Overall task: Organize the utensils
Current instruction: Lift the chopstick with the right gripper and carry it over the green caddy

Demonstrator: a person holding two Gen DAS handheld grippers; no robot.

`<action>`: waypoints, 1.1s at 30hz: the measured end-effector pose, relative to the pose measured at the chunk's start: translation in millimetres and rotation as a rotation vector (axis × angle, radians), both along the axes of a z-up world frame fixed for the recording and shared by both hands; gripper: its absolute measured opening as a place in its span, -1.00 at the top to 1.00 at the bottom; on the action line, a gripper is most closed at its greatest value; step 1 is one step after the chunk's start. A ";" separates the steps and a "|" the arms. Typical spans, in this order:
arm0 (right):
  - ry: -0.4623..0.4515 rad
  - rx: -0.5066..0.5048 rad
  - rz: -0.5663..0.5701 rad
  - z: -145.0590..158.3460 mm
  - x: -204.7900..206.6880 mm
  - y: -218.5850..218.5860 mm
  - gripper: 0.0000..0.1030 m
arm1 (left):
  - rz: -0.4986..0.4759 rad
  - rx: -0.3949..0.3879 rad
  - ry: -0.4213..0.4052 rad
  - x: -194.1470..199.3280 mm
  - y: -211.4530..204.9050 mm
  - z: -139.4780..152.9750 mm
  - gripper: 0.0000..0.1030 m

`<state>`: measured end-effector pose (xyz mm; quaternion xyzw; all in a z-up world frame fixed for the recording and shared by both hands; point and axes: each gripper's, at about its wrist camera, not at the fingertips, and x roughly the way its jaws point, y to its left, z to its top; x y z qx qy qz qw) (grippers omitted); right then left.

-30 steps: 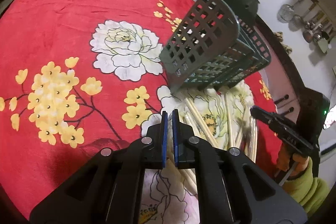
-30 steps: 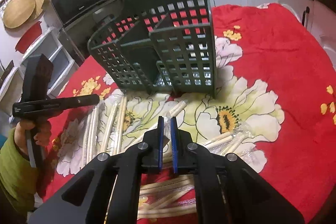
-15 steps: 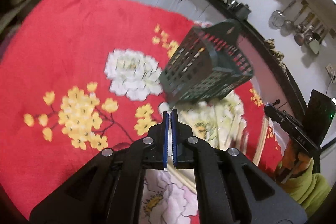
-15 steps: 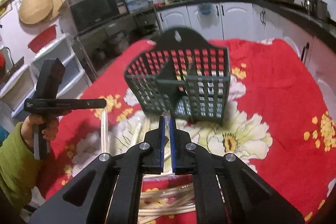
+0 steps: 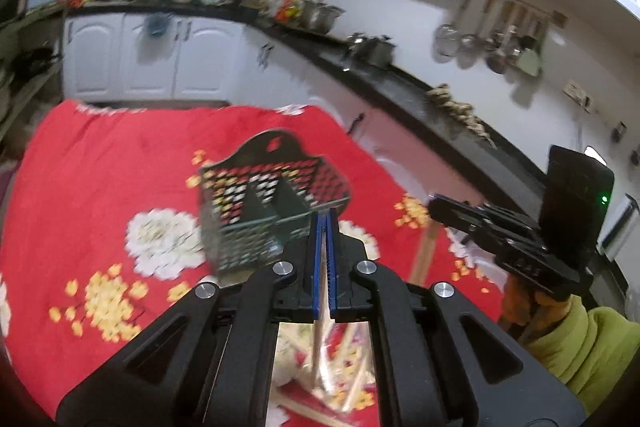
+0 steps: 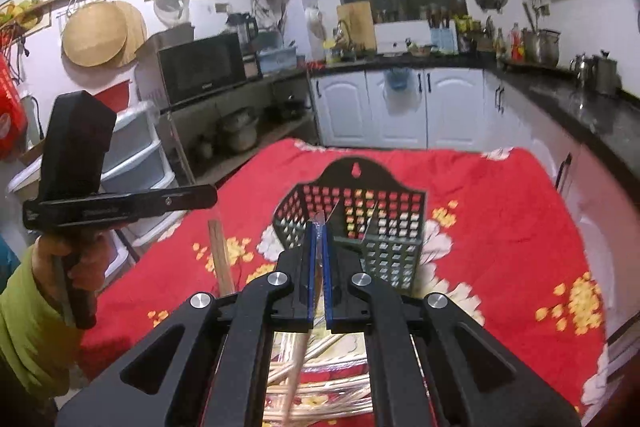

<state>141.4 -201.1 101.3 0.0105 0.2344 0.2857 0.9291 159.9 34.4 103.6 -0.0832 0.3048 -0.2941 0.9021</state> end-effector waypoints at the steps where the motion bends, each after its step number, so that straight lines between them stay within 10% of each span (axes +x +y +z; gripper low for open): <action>1: -0.010 0.002 -0.007 1.7 -0.6 -2.4 0.94 | -0.017 0.006 -0.016 -0.7 -7.8 5.9 0.99; 33: -0.206 0.120 -0.114 81.0 21.7 -50.9 0.94 | -0.059 0.007 -0.205 39.3 -72.9 98.0 0.99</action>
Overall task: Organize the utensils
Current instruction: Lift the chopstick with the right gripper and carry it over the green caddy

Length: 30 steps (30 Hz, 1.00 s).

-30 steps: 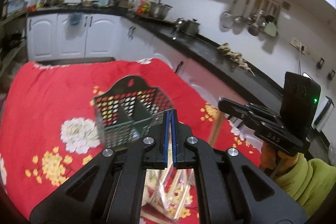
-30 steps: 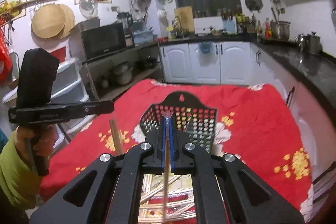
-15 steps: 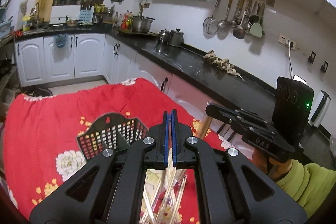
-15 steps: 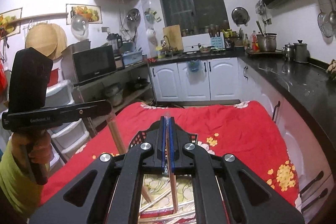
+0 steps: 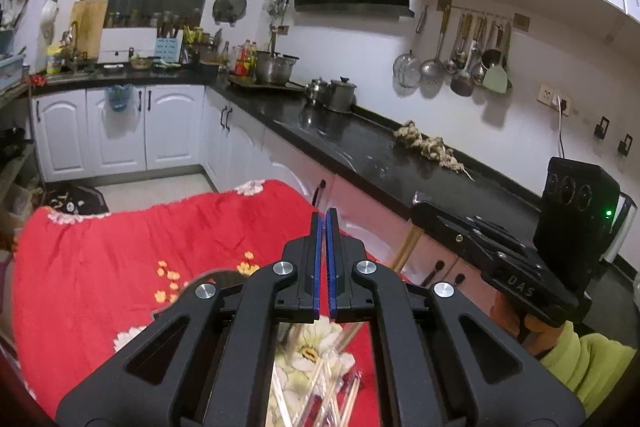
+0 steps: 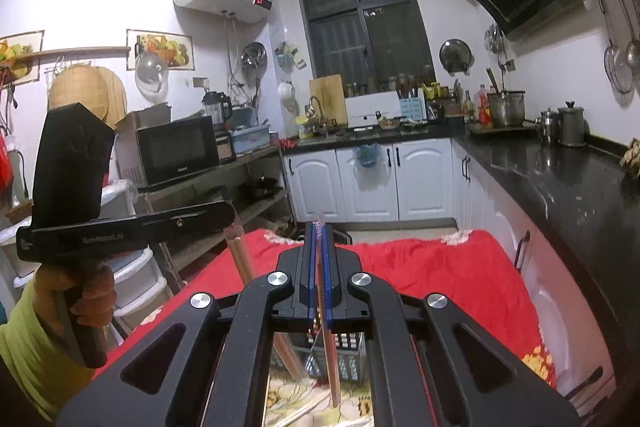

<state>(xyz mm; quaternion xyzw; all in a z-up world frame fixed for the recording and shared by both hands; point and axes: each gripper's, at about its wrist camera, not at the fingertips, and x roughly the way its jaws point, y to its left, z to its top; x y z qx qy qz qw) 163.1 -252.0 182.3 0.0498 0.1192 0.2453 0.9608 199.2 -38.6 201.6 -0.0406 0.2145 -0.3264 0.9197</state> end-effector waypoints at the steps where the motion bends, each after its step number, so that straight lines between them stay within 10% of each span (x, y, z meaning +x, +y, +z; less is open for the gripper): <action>1: -0.003 0.002 0.000 3.3 2.5 0.1 0.94 | 0.005 -0.002 -0.004 1.3 0.2 2.0 0.99; 30: 0.041 0.050 -0.006 -16.0 94.4 28.5 0.93 | 0.147 -0.033 0.037 66.5 33.5 -33.2 0.99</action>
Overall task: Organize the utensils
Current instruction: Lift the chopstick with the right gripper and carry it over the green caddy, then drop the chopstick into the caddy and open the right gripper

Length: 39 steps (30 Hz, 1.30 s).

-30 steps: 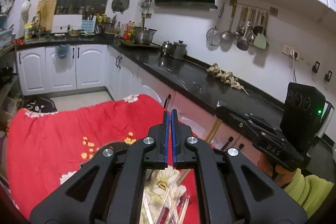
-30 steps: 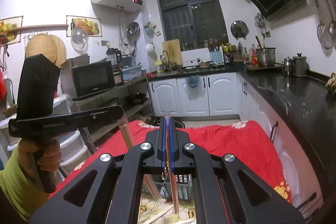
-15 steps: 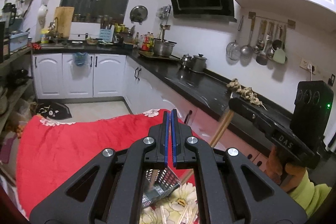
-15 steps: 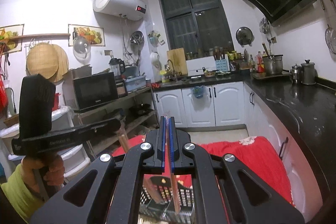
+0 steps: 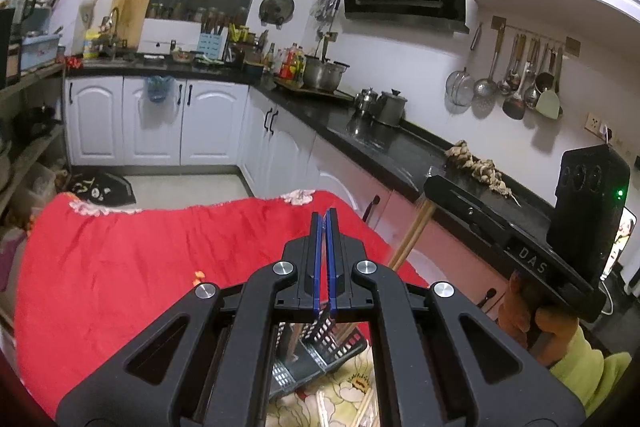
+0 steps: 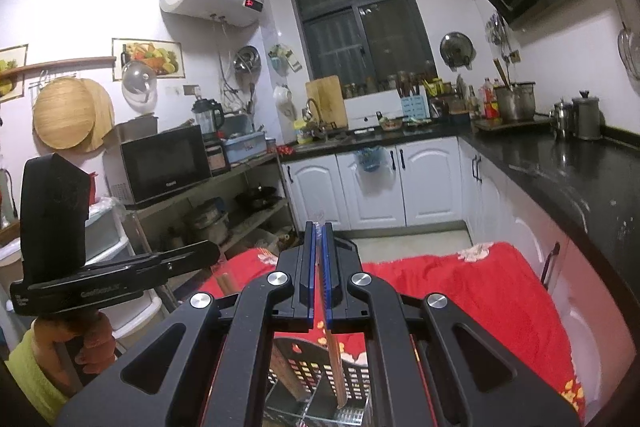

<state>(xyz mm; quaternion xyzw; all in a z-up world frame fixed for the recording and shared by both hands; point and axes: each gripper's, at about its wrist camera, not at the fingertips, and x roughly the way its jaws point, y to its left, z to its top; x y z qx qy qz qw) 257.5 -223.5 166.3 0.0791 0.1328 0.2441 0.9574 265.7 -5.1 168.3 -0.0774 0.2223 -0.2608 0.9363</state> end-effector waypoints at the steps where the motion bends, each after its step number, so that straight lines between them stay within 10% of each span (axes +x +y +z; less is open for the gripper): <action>1: 0.007 -0.001 -0.002 -3.1 0.6 0.5 0.93 | -0.001 -0.001 0.005 0.3 -0.2 -3.3 0.99; 16: 0.098 -0.020 -0.045 -42.9 5.0 1.9 0.92 | -0.027 0.029 0.052 -2.3 -8.9 -52.5 0.98; 22: 0.108 -0.041 -0.075 -51.6 -1.0 -3.3 0.52 | -0.019 0.043 0.070 -2.6 -9.5 -63.3 0.96; 39: 0.073 -0.144 -0.142 -57.2 -36.3 -10.7 -0.28 | 0.111 0.070 -0.005 -33.5 6.5 -52.4 -0.79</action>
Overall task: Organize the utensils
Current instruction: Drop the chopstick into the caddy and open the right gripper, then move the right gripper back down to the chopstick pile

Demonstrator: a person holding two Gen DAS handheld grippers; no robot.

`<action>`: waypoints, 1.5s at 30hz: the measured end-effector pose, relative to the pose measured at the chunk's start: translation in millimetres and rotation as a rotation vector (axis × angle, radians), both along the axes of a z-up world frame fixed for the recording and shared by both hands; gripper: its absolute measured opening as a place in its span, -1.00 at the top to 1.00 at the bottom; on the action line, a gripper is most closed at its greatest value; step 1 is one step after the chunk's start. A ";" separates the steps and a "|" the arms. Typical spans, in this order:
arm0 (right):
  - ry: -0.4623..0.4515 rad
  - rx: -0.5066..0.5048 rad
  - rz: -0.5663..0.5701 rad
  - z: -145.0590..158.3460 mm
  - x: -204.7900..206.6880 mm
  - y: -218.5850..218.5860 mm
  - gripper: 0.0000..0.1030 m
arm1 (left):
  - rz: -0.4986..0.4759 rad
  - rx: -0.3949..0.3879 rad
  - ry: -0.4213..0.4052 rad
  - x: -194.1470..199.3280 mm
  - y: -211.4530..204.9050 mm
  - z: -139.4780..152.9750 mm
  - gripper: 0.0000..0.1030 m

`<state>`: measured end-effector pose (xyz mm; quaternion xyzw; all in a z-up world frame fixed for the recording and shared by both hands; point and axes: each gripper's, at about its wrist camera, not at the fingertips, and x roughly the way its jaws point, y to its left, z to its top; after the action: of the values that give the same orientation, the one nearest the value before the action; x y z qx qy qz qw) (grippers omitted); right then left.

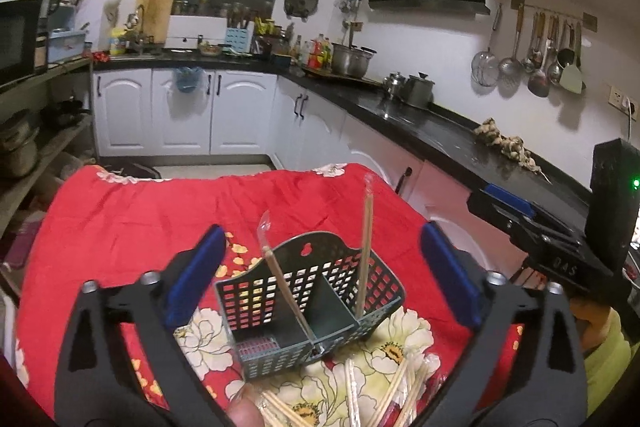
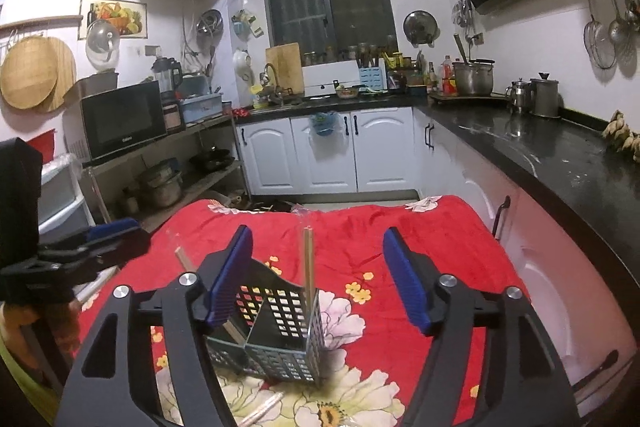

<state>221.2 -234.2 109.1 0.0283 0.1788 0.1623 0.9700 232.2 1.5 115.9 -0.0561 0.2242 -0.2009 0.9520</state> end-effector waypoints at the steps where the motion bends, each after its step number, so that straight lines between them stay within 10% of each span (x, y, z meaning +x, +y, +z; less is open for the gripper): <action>1: -0.001 -0.005 0.001 -0.7 -2.4 0.5 -0.30 | 0.002 -0.001 -0.001 -1.3 0.8 0.7 -0.79; 26: -0.032 -0.008 0.036 0.2 -64.5 -1.4 -0.68 | 0.070 0.018 -0.061 -60.0 18.6 0.1 -0.80; 45: 0.053 -0.087 0.048 -43.9 -94.5 7.4 -0.71 | 0.090 0.020 0.056 -86.6 29.6 -48.4 -0.80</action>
<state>126.7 -226.8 65.2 -0.0137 0.2119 0.1768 0.9611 145.6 31.1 67.5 -0.0623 0.2500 -0.1538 0.9539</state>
